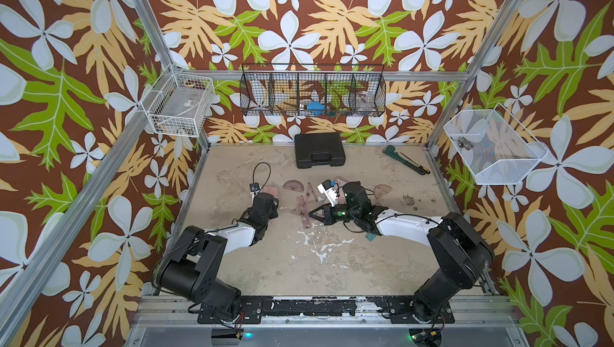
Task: Open the ruler set and take out the ruler
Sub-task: Place the ruler set bag at the center of the board.
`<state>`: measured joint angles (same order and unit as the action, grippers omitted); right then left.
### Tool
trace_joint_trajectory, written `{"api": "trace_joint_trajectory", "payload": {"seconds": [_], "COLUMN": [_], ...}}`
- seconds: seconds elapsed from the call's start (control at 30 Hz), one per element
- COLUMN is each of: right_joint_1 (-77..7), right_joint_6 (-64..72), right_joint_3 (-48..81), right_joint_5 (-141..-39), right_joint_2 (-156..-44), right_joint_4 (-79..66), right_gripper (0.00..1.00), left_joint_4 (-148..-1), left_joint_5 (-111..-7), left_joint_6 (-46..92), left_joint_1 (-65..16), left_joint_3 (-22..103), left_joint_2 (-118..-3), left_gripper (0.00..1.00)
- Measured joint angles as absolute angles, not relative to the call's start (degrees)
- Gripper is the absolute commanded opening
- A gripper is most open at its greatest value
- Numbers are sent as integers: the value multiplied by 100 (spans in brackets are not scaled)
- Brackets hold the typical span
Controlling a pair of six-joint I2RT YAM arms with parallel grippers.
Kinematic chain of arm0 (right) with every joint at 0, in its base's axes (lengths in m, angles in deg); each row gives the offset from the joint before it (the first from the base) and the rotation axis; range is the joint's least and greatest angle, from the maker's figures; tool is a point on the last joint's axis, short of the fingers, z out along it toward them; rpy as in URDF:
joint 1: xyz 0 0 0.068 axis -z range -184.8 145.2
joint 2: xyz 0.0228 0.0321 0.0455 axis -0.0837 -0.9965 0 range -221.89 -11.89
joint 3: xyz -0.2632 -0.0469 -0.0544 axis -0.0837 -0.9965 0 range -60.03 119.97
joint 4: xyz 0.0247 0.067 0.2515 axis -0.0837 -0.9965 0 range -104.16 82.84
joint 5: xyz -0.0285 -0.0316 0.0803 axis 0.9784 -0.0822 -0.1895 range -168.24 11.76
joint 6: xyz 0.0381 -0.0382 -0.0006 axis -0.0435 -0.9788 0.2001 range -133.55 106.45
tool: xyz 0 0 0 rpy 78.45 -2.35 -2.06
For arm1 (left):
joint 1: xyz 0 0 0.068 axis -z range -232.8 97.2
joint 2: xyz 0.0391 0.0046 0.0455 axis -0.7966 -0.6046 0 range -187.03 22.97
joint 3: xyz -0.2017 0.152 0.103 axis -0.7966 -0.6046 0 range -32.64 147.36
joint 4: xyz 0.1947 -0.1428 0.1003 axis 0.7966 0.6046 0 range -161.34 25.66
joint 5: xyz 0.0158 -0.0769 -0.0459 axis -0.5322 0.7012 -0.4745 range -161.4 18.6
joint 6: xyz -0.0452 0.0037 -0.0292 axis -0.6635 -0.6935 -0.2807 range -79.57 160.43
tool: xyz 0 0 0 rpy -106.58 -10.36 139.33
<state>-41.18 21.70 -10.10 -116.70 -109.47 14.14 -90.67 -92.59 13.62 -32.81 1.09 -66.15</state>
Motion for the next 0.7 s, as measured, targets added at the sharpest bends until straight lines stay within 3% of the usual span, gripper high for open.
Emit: {"api": "trace_joint_trajectory", "payload": {"seconds": [0.1, 0.17, 0.4, 0.47, 0.57, 0.6, 0.7], "right_joint_1": [-4123, -4142, -4330, -4389, -4409, -4420, -4446], "right_joint_6": [2421, 2541, 2677, 2703, 2806, 2806, 2775], "right_joint_3": [-881, -811, -179, -50, 164, 223, 254], "right_joint_5": [-11639, -11661, -11497, -11419, -11351, -11309, -11185], "right_joint_2": [-11400, -11651, -12541, -12707, -12969, -13026, -12951], "right_joint_4": [1611, 1722, 1810, 1786, 1751, 1714, 1626], "right_gripper": [0, 0, 3, 17, 39, 42, 50], "left_joint_4": [-8893, -8794, -8587, -8543, -8541, -8582, -8879], "left_joint_5": [-9299, -9340, -9539, -9659, -9933, -10024, -10352], "left_joint_6": [1334, 1273, 1054, 1052, 1039, 1041, 1170], "left_joint_1": [-3323, -3349, -3375, -3375, -3378, -3378, -3378], "left_joint_3": [422, 603, 839, 817, 627, 520, 122], "left_joint_2": [-7030, -7240, -7270, -7043, -6495, -6269, -5572], "left_gripper": [2, 16, 31, 41, 80, 86, 89]}}
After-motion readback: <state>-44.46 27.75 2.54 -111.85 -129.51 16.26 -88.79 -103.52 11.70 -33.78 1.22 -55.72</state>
